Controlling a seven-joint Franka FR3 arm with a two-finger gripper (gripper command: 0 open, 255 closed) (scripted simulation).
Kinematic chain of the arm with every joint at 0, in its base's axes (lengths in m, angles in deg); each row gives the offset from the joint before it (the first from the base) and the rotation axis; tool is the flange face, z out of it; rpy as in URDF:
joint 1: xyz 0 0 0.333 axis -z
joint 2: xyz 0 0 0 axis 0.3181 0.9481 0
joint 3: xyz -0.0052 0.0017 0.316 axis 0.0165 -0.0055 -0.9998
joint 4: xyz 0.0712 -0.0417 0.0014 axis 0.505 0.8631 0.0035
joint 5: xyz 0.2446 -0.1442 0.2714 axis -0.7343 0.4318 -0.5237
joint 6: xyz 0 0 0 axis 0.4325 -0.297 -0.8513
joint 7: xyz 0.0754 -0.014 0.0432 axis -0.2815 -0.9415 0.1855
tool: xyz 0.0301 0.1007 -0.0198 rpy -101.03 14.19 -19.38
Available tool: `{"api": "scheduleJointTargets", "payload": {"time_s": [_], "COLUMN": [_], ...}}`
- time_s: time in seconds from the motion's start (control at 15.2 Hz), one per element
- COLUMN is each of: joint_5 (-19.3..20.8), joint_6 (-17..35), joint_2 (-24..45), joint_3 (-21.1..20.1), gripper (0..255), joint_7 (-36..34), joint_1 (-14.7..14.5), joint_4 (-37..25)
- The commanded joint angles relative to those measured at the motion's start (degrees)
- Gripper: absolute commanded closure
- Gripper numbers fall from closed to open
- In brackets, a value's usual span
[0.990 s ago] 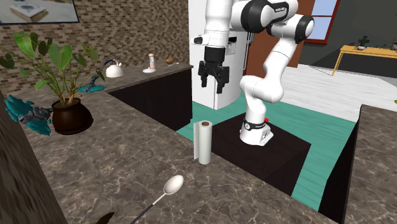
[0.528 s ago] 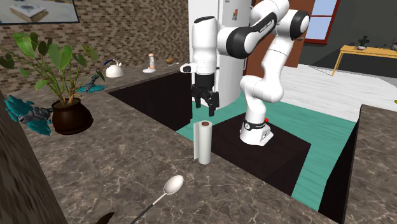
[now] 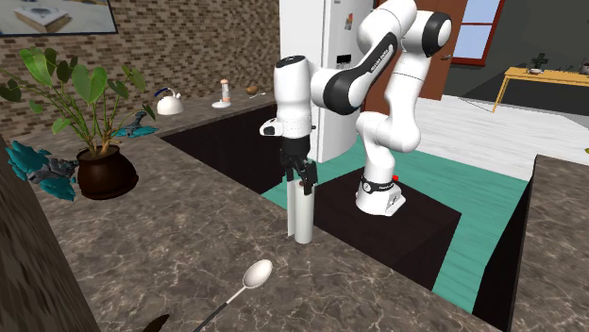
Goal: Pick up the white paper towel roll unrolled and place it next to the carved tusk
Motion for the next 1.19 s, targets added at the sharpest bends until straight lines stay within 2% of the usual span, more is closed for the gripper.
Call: {"api": "scheduleJointTargets", "payload": {"time_s": [0.0, 0.13, 0.66, 0.73, 1.12], "joint_5": [-0.08, -0.18, -0.18, -0.18, -0.19], "joint_6": [1.68, 3.85, 3.84, 3.84, 3.86], "joint_2": [0.63, 1.47, 1.47, 1.47, 1.47], "joint_3": [-0.10, -0.23, -0.23, -0.23, -0.25], "gripper": [0, 0, 0, 255, 255], "joint_7": [0.01, 0.03, 0.03, 0.03, 0.01], "joint_1": [-0.04, -0.11, -0.11, -0.11, -0.12], "joint_4": [1.04, 2.37, 2.36, 2.36, 2.37]}}
